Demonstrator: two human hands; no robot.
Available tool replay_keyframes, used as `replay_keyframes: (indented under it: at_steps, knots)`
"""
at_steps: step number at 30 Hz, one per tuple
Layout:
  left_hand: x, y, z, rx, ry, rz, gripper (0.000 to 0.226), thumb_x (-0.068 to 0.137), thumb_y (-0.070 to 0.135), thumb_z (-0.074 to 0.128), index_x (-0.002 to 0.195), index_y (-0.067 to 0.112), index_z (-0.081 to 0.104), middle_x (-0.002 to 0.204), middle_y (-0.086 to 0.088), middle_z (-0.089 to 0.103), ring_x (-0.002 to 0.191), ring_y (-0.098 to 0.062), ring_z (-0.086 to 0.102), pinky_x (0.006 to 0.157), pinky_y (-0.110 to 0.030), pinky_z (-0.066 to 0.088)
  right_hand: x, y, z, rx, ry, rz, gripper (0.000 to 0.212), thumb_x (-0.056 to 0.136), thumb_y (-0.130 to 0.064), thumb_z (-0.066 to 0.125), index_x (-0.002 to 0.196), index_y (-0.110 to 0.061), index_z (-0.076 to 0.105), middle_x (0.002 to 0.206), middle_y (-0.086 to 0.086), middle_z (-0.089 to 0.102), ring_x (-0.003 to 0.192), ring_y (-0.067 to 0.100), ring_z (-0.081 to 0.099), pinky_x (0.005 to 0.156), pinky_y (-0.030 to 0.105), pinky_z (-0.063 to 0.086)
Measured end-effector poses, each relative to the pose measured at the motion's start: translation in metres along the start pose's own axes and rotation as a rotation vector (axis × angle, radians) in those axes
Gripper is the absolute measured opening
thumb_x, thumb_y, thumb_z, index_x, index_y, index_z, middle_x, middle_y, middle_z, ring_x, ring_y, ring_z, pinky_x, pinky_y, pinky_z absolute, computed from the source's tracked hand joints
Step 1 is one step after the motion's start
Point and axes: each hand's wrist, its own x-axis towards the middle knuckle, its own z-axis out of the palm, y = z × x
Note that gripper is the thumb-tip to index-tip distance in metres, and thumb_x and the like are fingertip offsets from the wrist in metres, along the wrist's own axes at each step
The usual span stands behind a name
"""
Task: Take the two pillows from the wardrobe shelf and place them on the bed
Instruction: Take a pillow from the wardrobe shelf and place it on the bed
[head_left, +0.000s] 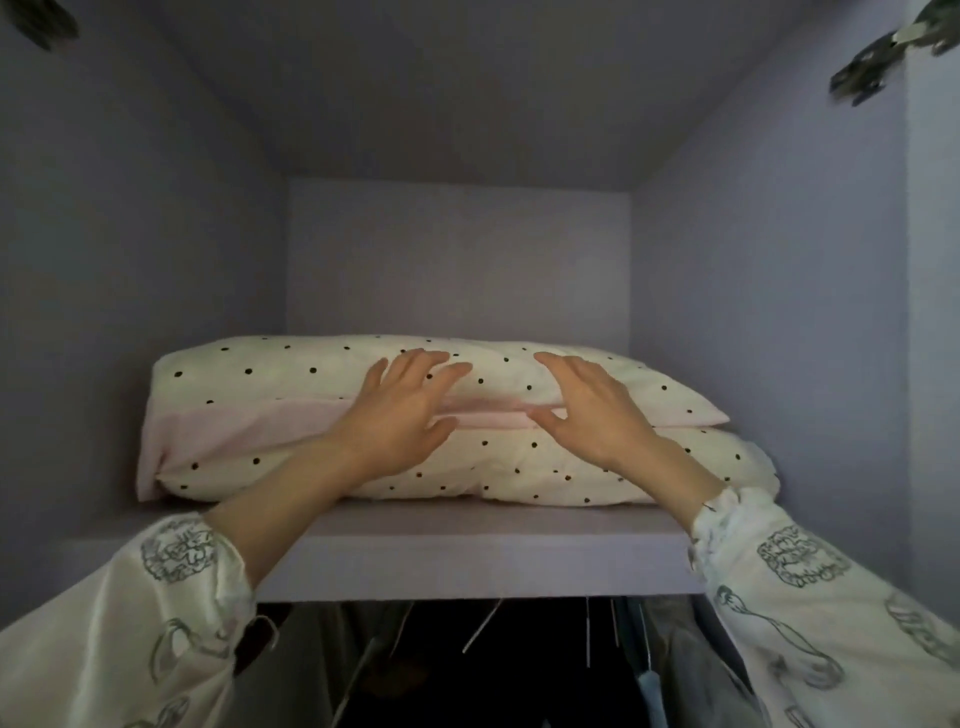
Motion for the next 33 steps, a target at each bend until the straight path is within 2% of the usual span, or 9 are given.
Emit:
replay_keyframes:
  at_steps: [5,8,14,18,21,24,26,29,33]
  knots:
    - [0.059,-0.014,0.027,0.190,-0.027,-0.065,0.076,0.087,0.055,0.047,0.147,0.032,0.008,0.152,-0.002,0.021,0.139,-0.023,0.019,0.113,-0.050,0.015,0.061,0.033,0.029,-0.078,-0.047,-0.122,0.079,0.085,-0.056,0.050,0.148,-0.029,0.010,0.156,-0.004,0.016,0.144,0.016,0.008,0.115,0.051,0.006]
    - [0.083,-0.027,0.039,0.249,-0.072,-0.133,0.089,0.075,0.062,0.058,0.146,0.033,0.011,0.149,0.002,0.028,0.136,-0.021,0.028,0.110,-0.047,0.019,0.088,0.046,0.043,-0.082,-0.103,-0.183,0.088,0.080,-0.062,0.053,0.148,-0.033,0.005,0.158,-0.004,0.009,0.145,0.016,0.004,0.114,0.052,0.006]
    - [0.107,-0.040,0.045,0.380,0.061,-0.133,0.054,0.081,0.051,0.052,0.128,0.025,0.041,0.118,-0.001,0.058,0.102,-0.026,0.058,0.081,-0.035,0.041,0.122,0.044,0.066,-0.103,-0.034,-0.293,0.098,0.066,-0.059,0.065,0.145,-0.032,0.013,0.151,-0.008,0.025,0.136,0.019,0.027,0.105,0.051,0.026]
    - [0.099,-0.042,0.056,0.382,0.134,-0.070,0.052,0.086,0.043,0.049,0.130,0.017,0.045,0.117,-0.008,0.060,0.101,-0.031,0.058,0.084,-0.037,0.040,0.129,0.047,0.071,-0.139,0.015,-0.338,0.086,0.070,-0.061,0.056,0.141,-0.031,0.019,0.142,-0.005,0.035,0.126,0.024,0.039,0.097,0.049,0.034]
    - [0.088,-0.045,0.058,0.388,0.092,-0.036,0.068,0.082,0.060,0.037,0.137,0.020,0.039,0.127,-0.005,0.055,0.109,-0.028,0.055,0.093,-0.040,0.039,0.125,0.047,0.079,-0.231,0.104,-0.377,0.074,0.075,-0.061,0.052,0.137,-0.030,0.027,0.133,-0.004,0.043,0.117,0.024,0.046,0.091,0.044,0.038]
    - [0.091,-0.047,0.056,0.315,-0.046,-0.186,0.077,0.077,0.065,0.045,0.142,0.034,0.018,0.141,0.001,0.039,0.126,-0.025,0.040,0.104,-0.055,0.026,0.126,0.047,0.083,-0.284,0.166,-0.392,0.065,0.081,-0.044,0.054,0.138,-0.029,0.026,0.132,-0.004,0.044,0.114,0.023,0.047,0.089,0.042,0.037]
    - [0.097,-0.045,0.055,0.294,-0.083,-0.288,0.076,0.078,0.057,0.055,0.140,0.038,0.015,0.136,-0.003,0.039,0.125,-0.029,0.039,0.103,-0.060,0.024,0.127,0.047,0.083,-0.304,0.172,-0.383,0.065,0.082,-0.034,0.055,0.140,-0.029,0.023,0.132,-0.003,0.043,0.114,0.024,0.046,0.089,0.042,0.037]
    - [0.097,-0.038,0.057,0.363,-0.005,-0.300,0.061,0.083,0.046,0.047,0.138,0.035,0.021,0.125,-0.006,0.044,0.114,-0.031,0.045,0.099,-0.054,0.031,0.128,0.043,0.083,-0.364,0.190,-0.376,0.065,0.085,-0.038,0.054,0.141,-0.027,0.023,0.131,-0.001,0.044,0.112,0.025,0.047,0.089,0.041,0.037]
    - [0.094,-0.032,0.048,0.380,0.058,-0.316,0.068,0.078,0.060,0.024,0.139,0.030,0.027,0.120,-0.009,0.045,0.110,-0.032,0.047,0.095,-0.048,0.032,0.128,0.032,0.074,-0.338,0.209,-0.318,0.065,0.083,-0.054,0.048,0.139,-0.024,0.030,0.125,0.003,0.048,0.107,0.029,0.050,0.087,0.043,0.036]
